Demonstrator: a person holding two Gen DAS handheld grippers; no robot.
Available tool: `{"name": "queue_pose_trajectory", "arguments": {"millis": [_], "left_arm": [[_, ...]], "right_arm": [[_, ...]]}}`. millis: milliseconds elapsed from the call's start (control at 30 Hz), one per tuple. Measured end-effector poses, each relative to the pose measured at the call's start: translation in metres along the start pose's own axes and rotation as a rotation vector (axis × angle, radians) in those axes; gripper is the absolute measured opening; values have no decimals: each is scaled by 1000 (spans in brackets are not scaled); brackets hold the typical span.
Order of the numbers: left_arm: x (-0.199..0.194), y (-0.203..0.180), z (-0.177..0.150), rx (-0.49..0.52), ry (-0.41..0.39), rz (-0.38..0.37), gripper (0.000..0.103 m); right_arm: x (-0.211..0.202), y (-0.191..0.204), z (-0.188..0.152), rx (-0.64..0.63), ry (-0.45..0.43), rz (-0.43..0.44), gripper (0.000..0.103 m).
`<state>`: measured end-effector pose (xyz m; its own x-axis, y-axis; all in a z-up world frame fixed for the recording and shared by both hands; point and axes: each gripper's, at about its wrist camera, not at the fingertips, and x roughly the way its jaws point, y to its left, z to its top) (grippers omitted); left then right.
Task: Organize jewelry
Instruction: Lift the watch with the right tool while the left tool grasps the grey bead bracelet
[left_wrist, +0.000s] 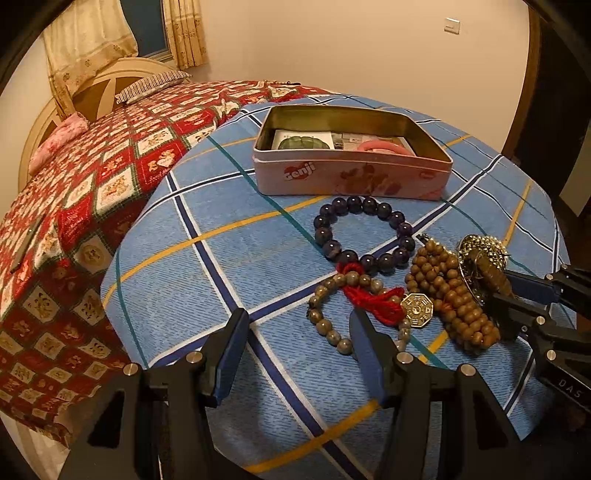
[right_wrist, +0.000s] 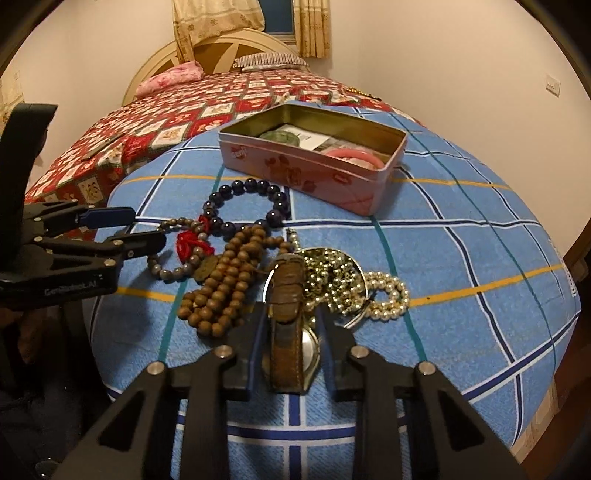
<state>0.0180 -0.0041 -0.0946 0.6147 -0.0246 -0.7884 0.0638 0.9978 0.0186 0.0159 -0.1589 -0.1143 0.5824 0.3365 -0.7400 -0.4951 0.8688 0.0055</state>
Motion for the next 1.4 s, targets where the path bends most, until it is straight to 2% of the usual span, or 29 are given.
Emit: {"name": "queue_pose_trajectory", "arguments": {"millis": [167,267,433,467,500,700,967,1400], "left_arm": [[1,-2,0,6,1,-19,42],[1,-6,0,25,-1,-28,30],[1,-10,-1,39,0,-47,18],[1,-10,-1,39,0,-48,10],[2,-10,-1,38,2,-54,8],[-4,-7,0,22,-15,-68,8],[-25,-10,9,43,-91,-57,8],[-48,-7,23,39,-158,-79,8]], "right_arm": [[-2,0,0,2,-18,-2,22],[-2,0,0,0,-21,-2,22],[-1,0,1,2,-21,1,22],[-1,0,0,4,-22,0,22],[-1,0,0,5,-23,1,22],[-3,-1,0,15,-36,8,21],[-14,-4,3,35,-82,12,21],[-23,-6,8,47,-131,7,21]]}}
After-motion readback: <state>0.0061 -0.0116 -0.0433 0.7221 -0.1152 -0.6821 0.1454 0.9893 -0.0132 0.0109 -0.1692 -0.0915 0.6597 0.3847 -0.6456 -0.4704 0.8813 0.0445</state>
